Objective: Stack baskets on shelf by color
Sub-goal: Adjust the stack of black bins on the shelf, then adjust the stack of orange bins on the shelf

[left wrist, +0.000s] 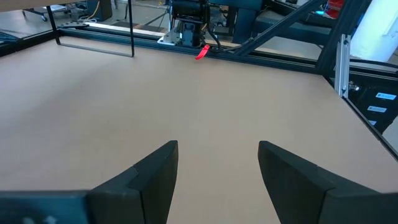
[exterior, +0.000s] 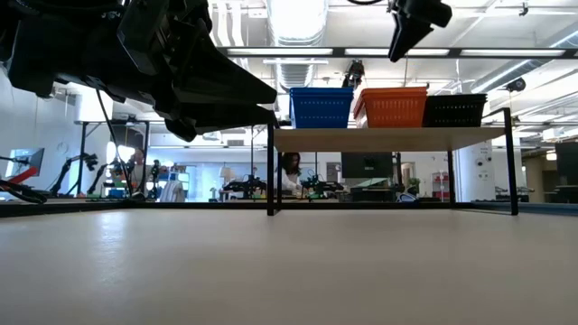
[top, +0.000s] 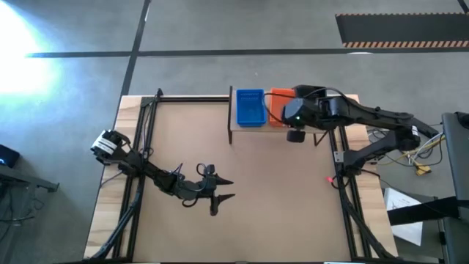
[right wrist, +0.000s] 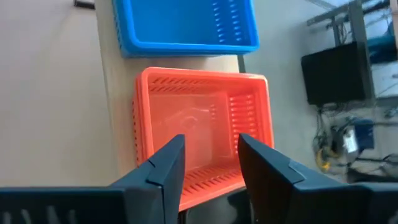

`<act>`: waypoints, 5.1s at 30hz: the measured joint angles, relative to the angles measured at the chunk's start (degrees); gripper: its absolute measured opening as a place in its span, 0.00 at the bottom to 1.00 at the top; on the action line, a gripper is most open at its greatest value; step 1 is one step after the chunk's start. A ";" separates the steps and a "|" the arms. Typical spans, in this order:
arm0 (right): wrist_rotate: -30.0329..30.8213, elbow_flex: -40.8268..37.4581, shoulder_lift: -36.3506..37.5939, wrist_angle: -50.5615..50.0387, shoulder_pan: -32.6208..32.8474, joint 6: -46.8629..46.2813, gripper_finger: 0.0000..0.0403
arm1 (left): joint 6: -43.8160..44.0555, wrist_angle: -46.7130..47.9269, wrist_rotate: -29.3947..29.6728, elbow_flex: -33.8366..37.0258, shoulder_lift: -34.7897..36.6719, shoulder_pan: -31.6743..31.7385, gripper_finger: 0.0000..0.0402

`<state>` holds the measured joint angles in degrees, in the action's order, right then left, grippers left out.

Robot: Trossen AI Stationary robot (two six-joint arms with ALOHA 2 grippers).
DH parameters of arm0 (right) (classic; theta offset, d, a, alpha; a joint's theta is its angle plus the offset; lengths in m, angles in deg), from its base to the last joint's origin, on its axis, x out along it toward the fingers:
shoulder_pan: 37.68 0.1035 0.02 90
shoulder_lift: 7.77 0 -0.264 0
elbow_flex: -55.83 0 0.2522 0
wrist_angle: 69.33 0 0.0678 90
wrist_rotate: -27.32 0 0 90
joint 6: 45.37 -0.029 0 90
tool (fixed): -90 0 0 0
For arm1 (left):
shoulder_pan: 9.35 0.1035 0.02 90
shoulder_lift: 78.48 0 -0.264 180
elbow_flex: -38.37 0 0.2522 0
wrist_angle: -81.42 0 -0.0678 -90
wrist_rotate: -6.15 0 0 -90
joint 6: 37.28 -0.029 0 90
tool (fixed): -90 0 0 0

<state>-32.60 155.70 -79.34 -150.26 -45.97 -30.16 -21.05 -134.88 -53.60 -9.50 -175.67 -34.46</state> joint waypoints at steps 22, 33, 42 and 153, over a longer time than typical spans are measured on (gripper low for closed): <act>4.50 -2.71 3.22 -18.80 -6.81 -26.26 0.21 | -0.04 0.00 -0.01 0.00 0.00 0.00 0.52; -5.23 -5.45 3.11 -9.51 -21.03 -28.85 0.17 | -0.04 0.00 -0.01 0.00 0.00 0.02 0.52; -10.88 -11.11 3.13 -8.58 -22.12 -28.29 0.10 | -0.04 0.00 -0.01 0.00 0.00 0.00 0.52; -13.05 -5.94 2.21 -2.90 -12.08 -35.18 0.09 | 0.02 -0.39 0.01 -0.37 0.00 0.11 0.52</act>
<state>-45.65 149.76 -77.13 -153.16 -58.05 -65.33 -21.03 -135.28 -53.59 -9.87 -175.67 -34.35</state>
